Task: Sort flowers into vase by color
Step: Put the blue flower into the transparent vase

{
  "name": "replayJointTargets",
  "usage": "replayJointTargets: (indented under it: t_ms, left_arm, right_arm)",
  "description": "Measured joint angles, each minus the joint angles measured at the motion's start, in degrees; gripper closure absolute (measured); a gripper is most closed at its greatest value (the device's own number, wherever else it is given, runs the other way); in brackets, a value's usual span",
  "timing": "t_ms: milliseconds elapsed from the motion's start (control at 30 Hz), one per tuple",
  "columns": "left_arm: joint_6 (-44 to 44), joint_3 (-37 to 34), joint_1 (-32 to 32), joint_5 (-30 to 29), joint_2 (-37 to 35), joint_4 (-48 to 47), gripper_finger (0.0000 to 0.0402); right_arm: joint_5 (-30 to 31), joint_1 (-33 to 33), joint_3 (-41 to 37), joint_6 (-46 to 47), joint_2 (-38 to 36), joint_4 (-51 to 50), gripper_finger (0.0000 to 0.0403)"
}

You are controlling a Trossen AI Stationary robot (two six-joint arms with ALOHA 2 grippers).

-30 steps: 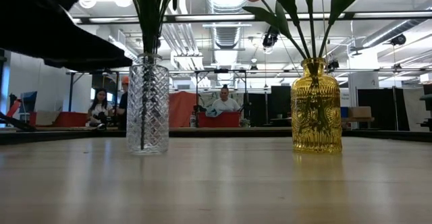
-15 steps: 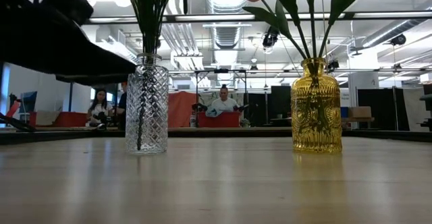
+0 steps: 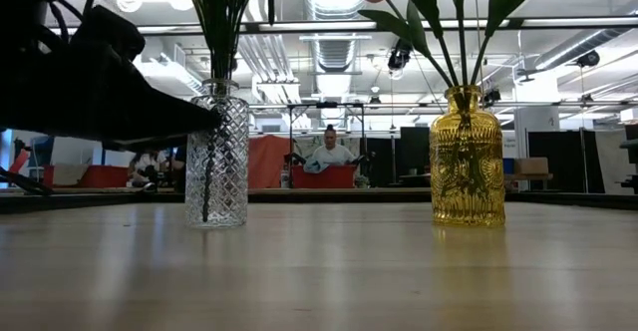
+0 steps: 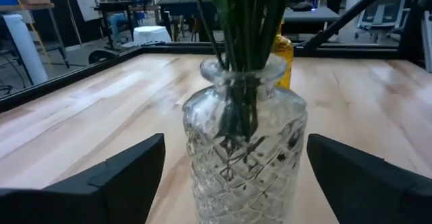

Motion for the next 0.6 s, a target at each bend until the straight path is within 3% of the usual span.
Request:
replayJointTargets:
  t_ms: [233, 600]
  left_arm:
    - [0.3, 0.4, 0.2, 0.0, 4.2, 3.7, 0.0088]
    - [0.7, 1.9, 0.2, 0.4, 4.7, 3.6, 0.0092]
  right_arm:
    - [-0.1, -0.5, 0.0, 0.3, 0.0, -1.1, 0.0390]
    - [-3.0, -2.9, -0.1, 4.8, 0.0, -4.3, 0.0390]
